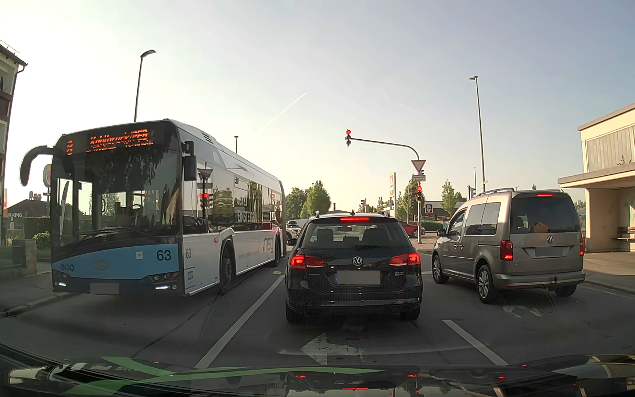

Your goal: Follow the waypoints while adhering to traffic rules and regulations

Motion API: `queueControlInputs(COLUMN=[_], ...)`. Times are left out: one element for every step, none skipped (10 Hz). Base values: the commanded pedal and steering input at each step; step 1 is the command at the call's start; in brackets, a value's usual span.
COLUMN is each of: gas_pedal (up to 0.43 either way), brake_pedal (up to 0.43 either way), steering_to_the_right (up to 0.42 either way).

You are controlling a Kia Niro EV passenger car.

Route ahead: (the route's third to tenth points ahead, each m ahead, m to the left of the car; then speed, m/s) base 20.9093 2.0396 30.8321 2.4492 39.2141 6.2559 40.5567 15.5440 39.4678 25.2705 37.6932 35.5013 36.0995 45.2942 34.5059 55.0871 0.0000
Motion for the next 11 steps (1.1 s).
queueControlInputs(gas_pedal=[0.000,0.000,0.000,0.000,0.000,0.000,0.000,0.000,0.000,0.000,0.000], brake_pedal=[0.494,0.494,0.494,0.494,0.494,0.494,0.494,0.494,0.494,0.494,0.494], steering_to_the_right=[-0.008,-0.008,-0.008,-0.008,-0.008,-0.008,-0.008,-0.008,-0.008,-0.008,-0.008])
